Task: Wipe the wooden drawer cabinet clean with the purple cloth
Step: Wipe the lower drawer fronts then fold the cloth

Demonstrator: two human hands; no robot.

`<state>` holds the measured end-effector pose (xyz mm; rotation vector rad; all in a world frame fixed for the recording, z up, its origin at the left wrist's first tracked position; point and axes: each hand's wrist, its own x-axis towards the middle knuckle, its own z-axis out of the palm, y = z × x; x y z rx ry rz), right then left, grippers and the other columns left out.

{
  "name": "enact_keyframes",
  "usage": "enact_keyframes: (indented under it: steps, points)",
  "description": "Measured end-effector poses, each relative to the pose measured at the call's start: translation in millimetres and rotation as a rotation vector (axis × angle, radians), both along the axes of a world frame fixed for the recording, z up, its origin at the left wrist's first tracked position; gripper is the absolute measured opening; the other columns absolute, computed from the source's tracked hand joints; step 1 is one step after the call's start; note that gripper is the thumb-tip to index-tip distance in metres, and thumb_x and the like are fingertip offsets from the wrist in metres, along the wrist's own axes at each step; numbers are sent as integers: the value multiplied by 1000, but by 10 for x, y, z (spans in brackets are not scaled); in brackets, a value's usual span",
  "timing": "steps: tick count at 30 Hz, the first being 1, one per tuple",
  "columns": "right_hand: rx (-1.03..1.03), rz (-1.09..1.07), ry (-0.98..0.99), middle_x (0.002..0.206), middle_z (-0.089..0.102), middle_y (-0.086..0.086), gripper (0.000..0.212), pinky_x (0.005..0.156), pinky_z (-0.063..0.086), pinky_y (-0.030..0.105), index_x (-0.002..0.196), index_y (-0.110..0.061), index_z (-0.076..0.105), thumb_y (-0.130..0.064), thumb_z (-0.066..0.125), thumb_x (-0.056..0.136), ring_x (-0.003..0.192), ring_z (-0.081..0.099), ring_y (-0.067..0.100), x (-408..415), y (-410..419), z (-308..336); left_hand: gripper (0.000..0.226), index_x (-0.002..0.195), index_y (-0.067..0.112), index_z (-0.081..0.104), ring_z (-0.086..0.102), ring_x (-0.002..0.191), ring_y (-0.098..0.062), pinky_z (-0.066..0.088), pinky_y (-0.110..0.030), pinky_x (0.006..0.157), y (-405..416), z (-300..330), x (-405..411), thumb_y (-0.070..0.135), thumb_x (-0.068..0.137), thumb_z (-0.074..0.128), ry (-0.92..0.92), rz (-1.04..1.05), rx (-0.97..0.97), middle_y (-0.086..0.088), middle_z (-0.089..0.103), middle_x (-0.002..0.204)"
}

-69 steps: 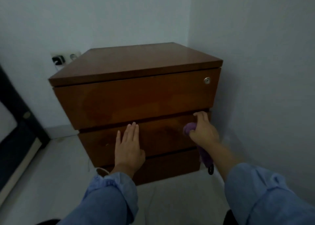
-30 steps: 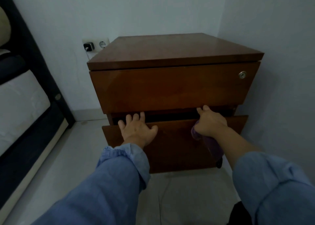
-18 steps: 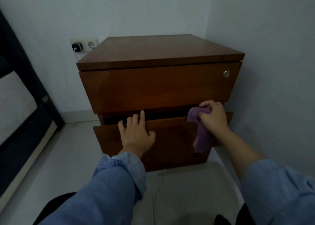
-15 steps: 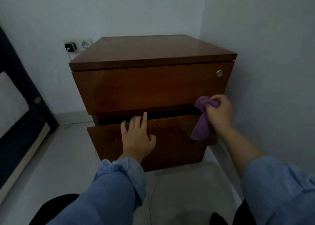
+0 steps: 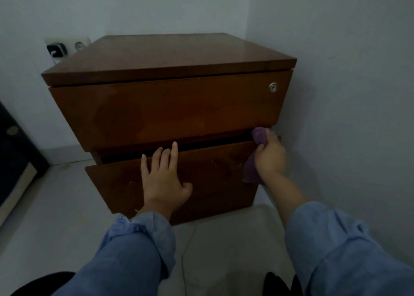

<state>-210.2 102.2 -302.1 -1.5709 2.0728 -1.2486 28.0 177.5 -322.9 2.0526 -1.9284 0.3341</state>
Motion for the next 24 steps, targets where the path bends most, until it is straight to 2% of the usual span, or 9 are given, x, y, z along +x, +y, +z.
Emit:
enact_keyframes:
  steps: [4,9,12,15,18,21,24]
  points:
    - [54,121,143,154,30,0,51,109,31,35,146,-21,30,-13,39,96,133,41,24,389,108,-47,107,152,21,-4,16,143,-22,4,-50,117,-52,-11,17,60,71,54,-10,7,1,-3,29,150]
    - [52,329,211,151,36,1,49,112,32,36,144,-22,35,-14,40,96,134,41,22,712,229,5,109,151,22,-7,14,143,-22,2,-50,117,-64,33,2,61,71,56,-10,15,43,-4,26,152]
    - [100,437,103,140,50,3,45,103,40,30,140,-24,43,-18,45,95,125,49,22,646,242,132,106,150,21,-12,6,146,-21,0,-49,117,-84,136,21,59,76,53,-40,-6,135,-3,17,156]
    - [-21,224,-121,123,62,7,39,89,42,28,131,-20,53,-19,51,92,114,58,26,525,292,239,97,151,18,-10,-2,147,-20,-2,-49,118,-26,210,138,51,82,49,-18,-12,165,-3,7,159]
    - [-80,-13,-234,115,64,16,34,77,41,29,124,-14,52,-20,55,91,104,60,34,443,311,303,89,152,16,-4,-2,147,-19,-3,-49,118,89,200,343,45,84,47,2,62,108,-4,8,159]
    - [7,-28,-139,114,64,15,33,74,40,28,123,-18,53,-23,55,91,103,61,33,507,243,293,87,152,18,6,7,147,-19,-3,-49,118,184,180,588,44,82,50,22,146,82,-4,17,157]
    - [69,-50,-48,117,64,11,37,71,40,26,130,-25,52,-27,52,93,105,62,29,731,220,262,85,149,20,22,19,143,-18,-2,-48,118,213,127,717,44,73,53,17,105,39,-3,30,152]
